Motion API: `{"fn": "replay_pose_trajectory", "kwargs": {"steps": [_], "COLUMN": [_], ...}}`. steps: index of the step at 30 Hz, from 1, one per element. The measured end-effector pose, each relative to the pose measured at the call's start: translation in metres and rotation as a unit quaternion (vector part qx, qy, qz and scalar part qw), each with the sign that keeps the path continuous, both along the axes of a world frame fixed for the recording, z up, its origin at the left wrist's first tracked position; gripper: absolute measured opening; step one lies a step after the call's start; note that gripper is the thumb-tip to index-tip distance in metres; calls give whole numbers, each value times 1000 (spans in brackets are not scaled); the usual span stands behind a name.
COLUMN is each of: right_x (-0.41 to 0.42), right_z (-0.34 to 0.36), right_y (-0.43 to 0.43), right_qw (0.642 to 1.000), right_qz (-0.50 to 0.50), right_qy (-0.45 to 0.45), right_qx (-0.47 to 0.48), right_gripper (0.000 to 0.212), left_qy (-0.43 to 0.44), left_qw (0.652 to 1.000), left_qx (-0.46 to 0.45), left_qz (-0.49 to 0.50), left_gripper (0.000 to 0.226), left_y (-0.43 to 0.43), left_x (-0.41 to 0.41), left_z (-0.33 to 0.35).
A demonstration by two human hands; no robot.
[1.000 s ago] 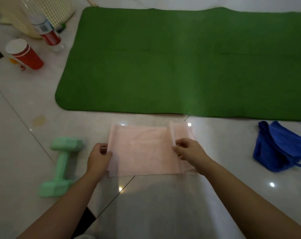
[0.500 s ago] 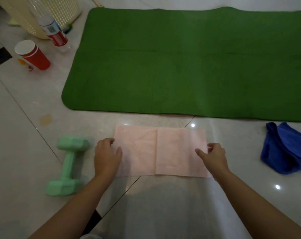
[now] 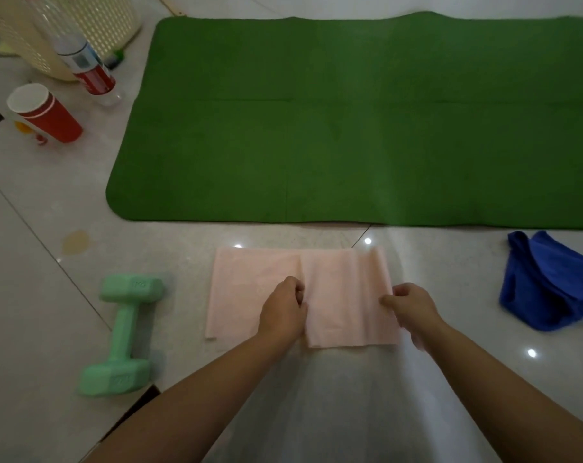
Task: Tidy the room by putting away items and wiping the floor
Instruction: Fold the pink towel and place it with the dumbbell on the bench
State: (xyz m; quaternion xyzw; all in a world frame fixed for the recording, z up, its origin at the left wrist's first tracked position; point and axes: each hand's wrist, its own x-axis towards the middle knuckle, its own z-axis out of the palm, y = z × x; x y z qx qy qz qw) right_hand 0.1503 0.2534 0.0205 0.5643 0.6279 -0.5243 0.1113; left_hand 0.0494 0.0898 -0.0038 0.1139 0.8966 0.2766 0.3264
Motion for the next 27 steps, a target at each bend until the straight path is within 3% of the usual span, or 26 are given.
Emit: {"fn": "replay_pose_trajectory", "kwargs": {"steps": [4,10,13,16,18,21,22,25,27], "right_x": [-17,-59,-77,-86,-83,-68,-63,-51,-52], "right_z": [15,23,20,20,19,12,8,-2,-8], "right_y": [-11,-57,-82,-96,-95,-78,-73,-71,-77], "right_qw": [994,982,977,962,968,977,977,992,998], "right_qz": [-1,54,98,152,174,147,133,95,65], "right_qy": [72,124,114,119,131,105,80,0,0], "right_qx": [-87,-130,-148,-192,-127,112,145,88,21], "right_gripper": [11,6,7,17,20,24,28,45,46], "left_qy": [54,125,87,45,26,4,-1,-15,-24], "left_qw": [998,976,961,962,966,967,968,968,968], "left_qx": [-1,-1,18,50,61,64,65,68,75], "left_qz": [25,181,262,264,252,246,243,242,239], "left_gripper": [28,35,35,33,33,35,36,38,37], "left_y": [-20,-96,-125,-132,-130,-125,-124,-121,-120], "left_x": [-8,-47,-58,-57,-54,-51,-52,-54,-55], "left_z": [5,11,7,6,6,5,4,3,3]}}
